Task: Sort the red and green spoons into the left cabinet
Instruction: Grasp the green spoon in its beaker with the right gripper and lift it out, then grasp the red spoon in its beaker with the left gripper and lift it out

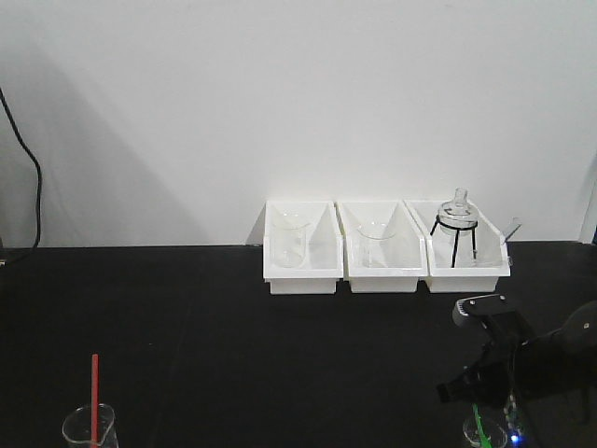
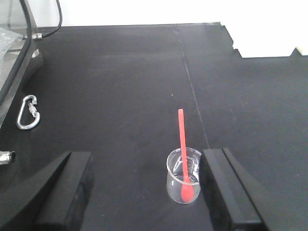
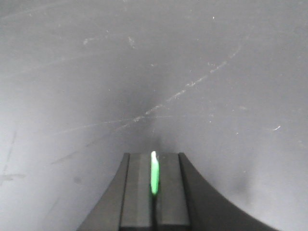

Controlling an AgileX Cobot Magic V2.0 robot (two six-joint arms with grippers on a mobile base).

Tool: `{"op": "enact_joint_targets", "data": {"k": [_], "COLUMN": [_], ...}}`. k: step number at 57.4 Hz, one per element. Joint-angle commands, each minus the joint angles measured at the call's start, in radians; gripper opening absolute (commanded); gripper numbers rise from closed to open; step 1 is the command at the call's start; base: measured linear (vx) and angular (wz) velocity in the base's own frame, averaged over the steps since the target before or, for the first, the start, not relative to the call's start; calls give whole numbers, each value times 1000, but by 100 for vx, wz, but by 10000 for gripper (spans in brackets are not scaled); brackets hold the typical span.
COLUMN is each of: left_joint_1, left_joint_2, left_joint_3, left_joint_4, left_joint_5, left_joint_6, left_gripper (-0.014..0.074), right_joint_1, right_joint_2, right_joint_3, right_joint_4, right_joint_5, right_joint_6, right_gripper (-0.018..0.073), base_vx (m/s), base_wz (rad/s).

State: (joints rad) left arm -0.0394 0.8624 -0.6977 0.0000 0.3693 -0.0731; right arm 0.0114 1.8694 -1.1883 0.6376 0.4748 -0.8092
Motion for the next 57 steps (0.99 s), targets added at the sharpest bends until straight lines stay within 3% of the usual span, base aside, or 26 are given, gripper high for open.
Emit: {"op": "enact_joint_targets", "data": {"k": [1, 14, 25, 37, 57], "left_joint_1": [0, 0, 0, 0, -1], "left_joint_2": [-5, -2, 89, 328, 680], "left_joint_3": [-35, -79, -188, -356, -492], "left_joint_4": [-12, -177, -276, -402, -432], "left_joint_5": [-81, -61, -21, 66, 134], "left_joint_6": [-11, 15, 138, 276, 334], "left_gripper": [587, 587, 587, 587, 587], "right_joint_1": [-2, -2, -2, -2, -2], "right_joint_2": [-103, -242, -333, -371, -372], "right_joint_3": [-30, -30, -30, -30, -30], "right_joint_4": [32, 84, 98, 98, 98], "right_joint_5": [-51, -61, -60, -46, -22], "right_joint_6": [-8, -8, -8, -8, -8], "right_gripper": [-7, -4, -4, -4, -4], "base_vx": [0, 0, 0, 0, 0], "base_wz": [0, 0, 0, 0, 0]}}
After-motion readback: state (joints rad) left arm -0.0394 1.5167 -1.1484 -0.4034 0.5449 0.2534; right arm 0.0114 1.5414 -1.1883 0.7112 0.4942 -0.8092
